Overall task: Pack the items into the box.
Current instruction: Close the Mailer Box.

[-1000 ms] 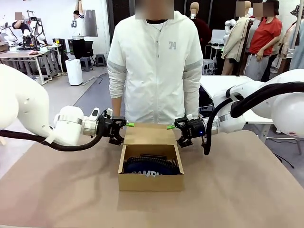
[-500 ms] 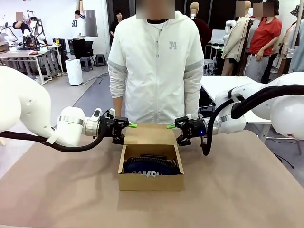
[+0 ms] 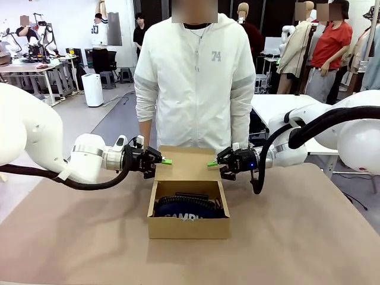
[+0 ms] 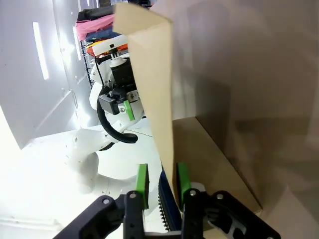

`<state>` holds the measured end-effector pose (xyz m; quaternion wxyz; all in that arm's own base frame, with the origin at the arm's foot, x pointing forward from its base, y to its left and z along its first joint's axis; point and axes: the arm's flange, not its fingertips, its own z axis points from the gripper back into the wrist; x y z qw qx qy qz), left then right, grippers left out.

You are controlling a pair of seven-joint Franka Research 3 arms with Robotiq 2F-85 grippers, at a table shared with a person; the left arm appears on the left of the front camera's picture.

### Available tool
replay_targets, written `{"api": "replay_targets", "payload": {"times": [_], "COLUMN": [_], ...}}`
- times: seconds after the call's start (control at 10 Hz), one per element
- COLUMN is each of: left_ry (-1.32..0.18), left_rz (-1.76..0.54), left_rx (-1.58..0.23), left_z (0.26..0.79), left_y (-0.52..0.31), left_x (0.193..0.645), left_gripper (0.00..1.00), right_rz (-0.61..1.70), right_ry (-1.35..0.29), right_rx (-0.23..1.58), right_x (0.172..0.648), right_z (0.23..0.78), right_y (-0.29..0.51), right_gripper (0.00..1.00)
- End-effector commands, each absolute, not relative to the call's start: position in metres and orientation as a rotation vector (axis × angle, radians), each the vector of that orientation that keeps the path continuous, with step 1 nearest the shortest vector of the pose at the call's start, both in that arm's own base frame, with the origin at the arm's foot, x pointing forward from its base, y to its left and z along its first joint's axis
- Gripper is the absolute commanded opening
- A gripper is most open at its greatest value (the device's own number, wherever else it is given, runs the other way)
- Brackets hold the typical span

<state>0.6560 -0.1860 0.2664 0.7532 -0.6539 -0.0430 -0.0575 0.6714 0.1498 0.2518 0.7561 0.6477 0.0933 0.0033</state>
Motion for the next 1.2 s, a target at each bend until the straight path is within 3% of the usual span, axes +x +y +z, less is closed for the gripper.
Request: {"api": "replay_targets", "payload": {"times": [0.0, 0.3, 0.6, 1.0, 1.1], "left_ry": [-0.138, -0.249, -0.484, -0.48, -0.472], "left_rz": [-0.155, -0.236, -0.357, -0.366, -0.385], "left_rx": [-1.452, -1.452, -1.444, -1.431, -1.432], "left_z": [0.272, 0.291, 0.32, 0.323, 0.327], "left_y": [-0.182, -0.178, -0.172, -0.173, -0.174], "left_x": [0.657, 0.646, 0.624, 0.616, 0.626], "left_gripper": [0.32, 0.32, 0.32, 0.32, 0.32], "right_rz": [0.074, 0.209, 0.364, 0.451, 0.447], "right_ry": [0.166, 0.04, -0.168, -0.415, -0.289], "right_rx": [1.392, 1.422, 1.423, 1.452, 1.434], "right_x": [0.68, 0.673, 0.66, 0.636, 0.664], "right_z": [0.257, 0.267, 0.284, 0.305, 0.3], "right_y": [0.155, 0.153, 0.148, 0.146, 0.144], "right_gripper": [0.33, 0.33, 0.33, 0.33, 0.33]}}
